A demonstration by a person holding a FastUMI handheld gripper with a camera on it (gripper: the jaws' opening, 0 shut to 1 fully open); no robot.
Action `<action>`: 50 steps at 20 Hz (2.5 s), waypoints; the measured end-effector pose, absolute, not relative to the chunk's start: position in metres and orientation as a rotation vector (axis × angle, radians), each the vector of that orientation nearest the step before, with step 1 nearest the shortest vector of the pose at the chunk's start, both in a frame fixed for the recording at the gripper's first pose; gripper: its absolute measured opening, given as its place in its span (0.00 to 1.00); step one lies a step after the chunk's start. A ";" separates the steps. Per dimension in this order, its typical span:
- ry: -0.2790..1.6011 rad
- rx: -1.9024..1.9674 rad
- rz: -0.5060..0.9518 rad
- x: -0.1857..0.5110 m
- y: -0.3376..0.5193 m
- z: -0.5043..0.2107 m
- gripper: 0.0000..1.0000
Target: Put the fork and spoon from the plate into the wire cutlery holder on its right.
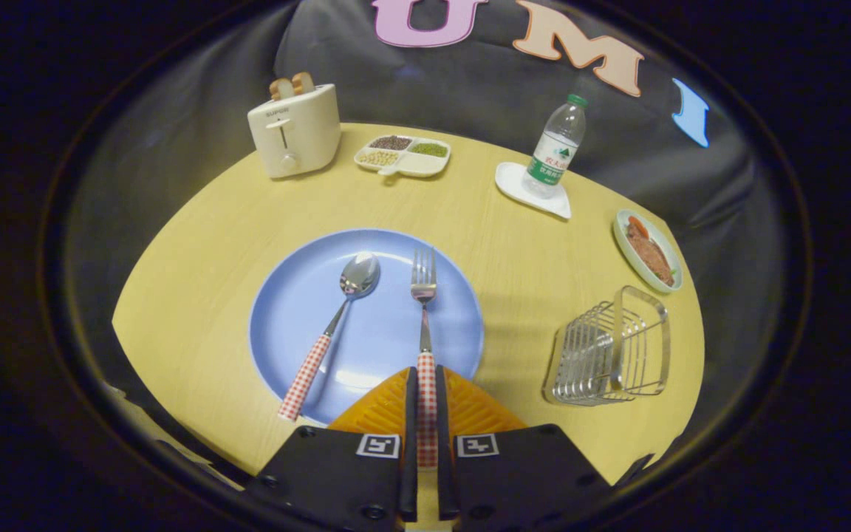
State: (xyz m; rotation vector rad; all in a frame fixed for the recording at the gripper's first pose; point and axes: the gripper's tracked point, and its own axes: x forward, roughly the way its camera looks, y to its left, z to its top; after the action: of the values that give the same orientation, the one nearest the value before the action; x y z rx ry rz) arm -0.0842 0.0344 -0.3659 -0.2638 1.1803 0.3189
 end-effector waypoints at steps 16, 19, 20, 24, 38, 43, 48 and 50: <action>1.223 -0.268 0.404 -0.046 -0.044 -0.274 0.14; 1.263 -0.310 0.423 -0.049 -0.066 -0.267 0.14; 1.277 -0.328 0.429 -0.050 -0.075 -0.265 0.14; 1.354 -0.352 0.436 -0.056 -0.104 -0.260 0.14; 1.589 -0.475 0.458 -0.055 -0.150 -0.282 0.14; 1.683 -0.545 0.476 -0.052 -0.152 -0.301 0.14; 1.760 -0.580 0.506 -0.055 -0.145 -0.317 0.14; 1.775 -0.595 0.514 -0.053 -0.142 -0.322 0.14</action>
State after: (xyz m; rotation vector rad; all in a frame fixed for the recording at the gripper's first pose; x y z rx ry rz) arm -0.0533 -0.1418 -0.3217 -0.5954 1.7754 0.5139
